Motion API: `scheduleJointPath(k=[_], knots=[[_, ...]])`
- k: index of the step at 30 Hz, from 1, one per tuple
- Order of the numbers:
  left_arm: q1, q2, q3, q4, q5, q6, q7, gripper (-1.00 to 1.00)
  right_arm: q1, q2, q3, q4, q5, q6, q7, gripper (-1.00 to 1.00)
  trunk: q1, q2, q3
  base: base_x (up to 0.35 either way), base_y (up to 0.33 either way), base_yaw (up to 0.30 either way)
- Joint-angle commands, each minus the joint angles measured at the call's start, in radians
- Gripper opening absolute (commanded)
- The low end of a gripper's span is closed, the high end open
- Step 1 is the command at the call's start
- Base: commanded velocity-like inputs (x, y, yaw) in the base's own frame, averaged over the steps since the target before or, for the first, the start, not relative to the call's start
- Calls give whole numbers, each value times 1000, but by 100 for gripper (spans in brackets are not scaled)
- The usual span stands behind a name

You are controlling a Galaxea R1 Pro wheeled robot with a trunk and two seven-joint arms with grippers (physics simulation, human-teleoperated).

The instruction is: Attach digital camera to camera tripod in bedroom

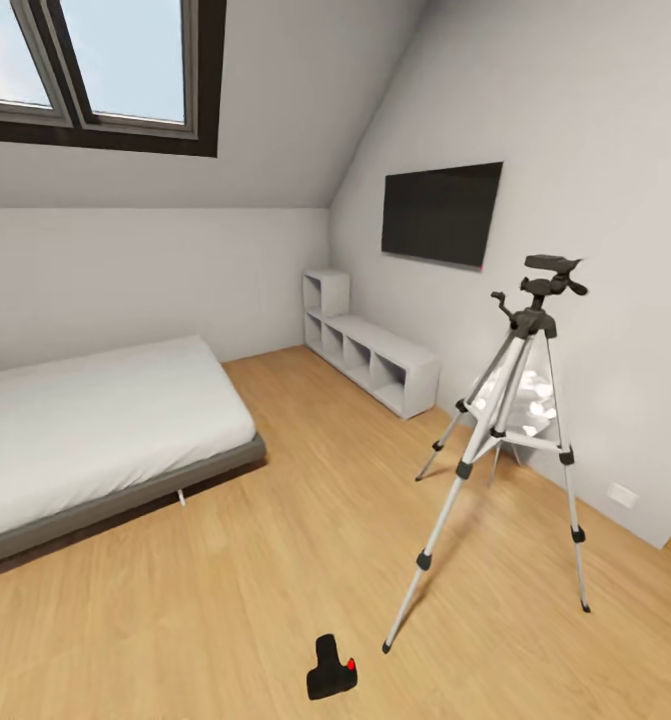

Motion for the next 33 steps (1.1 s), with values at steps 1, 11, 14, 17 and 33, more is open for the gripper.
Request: scheduleJointPath(k=[1, 11, 14, 17, 33], knots=[[0, 0, 0, -2, 1, 6, 0, 100, 1, 0, 0, -2, 0, -2, 1, 100, 0, 0, -1, 72, -297, 59], [0, 1, 0, -2, 1, 6, 0, 100, 1, 0, 0, -2, 0, -2, 1, 100, 0, 0, -1, 70, -282, 12], [0, 3, 0, -2, 1, 5, 0, 100, 1, 0, 0, -2, 0, -2, 0, 100, 0, 0, -1, 38, -139, 1], [-1, 13, 0, -3, 1, 1, 0, 100, 1, 0, 1, -2, 0, -2, -1, 100, 0, 0, -1, 19, -71, 1], [0, 190, 6, -495, 4, 192, 1, 100, 1, -39, 3, -362, 7, 6, -71, 100, 0, 0, -1, 1, -3, 0]])
